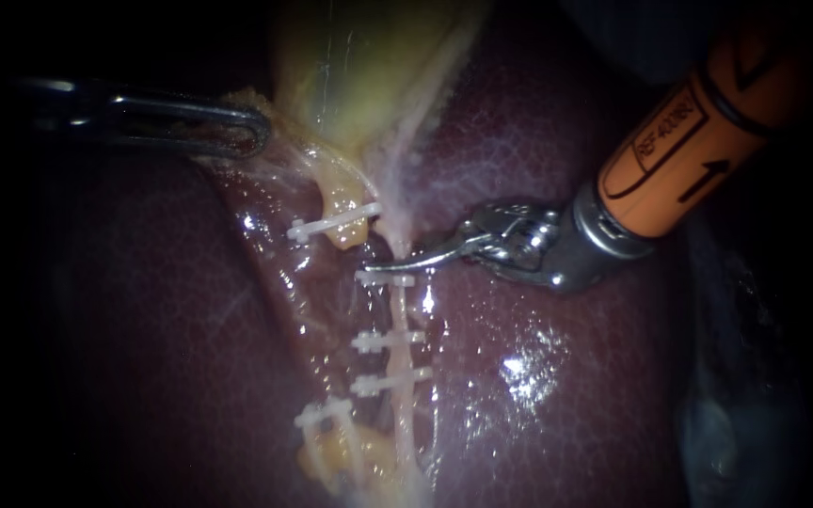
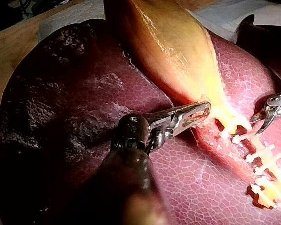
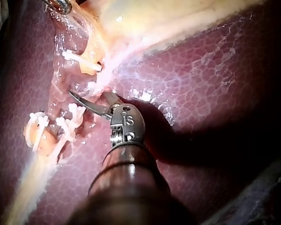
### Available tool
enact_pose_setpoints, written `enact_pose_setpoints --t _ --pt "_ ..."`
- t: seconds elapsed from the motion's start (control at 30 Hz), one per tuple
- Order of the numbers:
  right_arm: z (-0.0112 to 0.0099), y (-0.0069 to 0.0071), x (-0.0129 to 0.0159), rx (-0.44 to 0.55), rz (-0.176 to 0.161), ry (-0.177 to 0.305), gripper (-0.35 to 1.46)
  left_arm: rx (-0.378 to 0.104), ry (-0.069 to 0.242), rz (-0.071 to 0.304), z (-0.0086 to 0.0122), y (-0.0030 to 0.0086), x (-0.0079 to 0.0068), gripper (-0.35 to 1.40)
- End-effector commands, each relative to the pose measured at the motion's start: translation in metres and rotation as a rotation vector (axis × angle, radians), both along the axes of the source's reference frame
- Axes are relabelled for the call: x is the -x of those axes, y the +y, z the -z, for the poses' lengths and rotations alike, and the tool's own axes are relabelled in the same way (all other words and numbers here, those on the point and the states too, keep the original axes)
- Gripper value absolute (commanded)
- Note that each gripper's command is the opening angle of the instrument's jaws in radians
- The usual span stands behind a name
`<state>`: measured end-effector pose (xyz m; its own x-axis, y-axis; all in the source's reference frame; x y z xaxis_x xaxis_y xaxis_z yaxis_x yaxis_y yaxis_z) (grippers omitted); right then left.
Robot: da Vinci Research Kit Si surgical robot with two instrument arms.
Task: Go to the cutting position right tube
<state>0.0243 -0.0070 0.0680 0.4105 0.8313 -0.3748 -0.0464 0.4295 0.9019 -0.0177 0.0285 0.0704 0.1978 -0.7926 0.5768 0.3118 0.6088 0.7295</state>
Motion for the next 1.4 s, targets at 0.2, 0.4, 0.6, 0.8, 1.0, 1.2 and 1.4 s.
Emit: enact_pose_setpoints --t 0.2,0.4,0.6,0.8,1.0,1.2,1.4 --pt "-0.0006 -0.0025 -0.0005 -0.053 0.046 -0.007 1.15 0.0 0.0 0.0 0.0001 0.0 0.0 -0.35" --pt "-0.0003 -0.0041 -0.0014 -0.088 0.076 -0.004 1.13 0.0 0.0 -0.001 0.0001 0.0 0.0 -0.35" --pt "-0.0001 -0.0048 -0.0016 -0.122 0.094 -0.007 1.13 0.0 0.0 -0.001 0.0001 0.0 -0.0001 -0.35" --pt "-0.0003 -0.005 -0.0022 -0.138 0.084 0.01 1.18 0.0 0.0 -0.001 0.0001 0.0 -0.0001 -0.35" --pt "-0.0007 -0.0048 -0.0038 -0.163 0.027 0.1 1.28 0.0 0.0 -0.001 0.0001 0.0 -0.0001 -0.35" --pt "-0.0014 -0.0053 -0.0049 -0.191 -0.01 0.212 1.34 0.0 0.0 -0.001 0.0001 0.0 -0.0001 -0.35" --pt "-0.0009 -0.005 -0.0054 -0.242 -0.028 0.38 1.3 0.0 0.0 -0.001 0.0001 0.0 -0.0001 -0.35"
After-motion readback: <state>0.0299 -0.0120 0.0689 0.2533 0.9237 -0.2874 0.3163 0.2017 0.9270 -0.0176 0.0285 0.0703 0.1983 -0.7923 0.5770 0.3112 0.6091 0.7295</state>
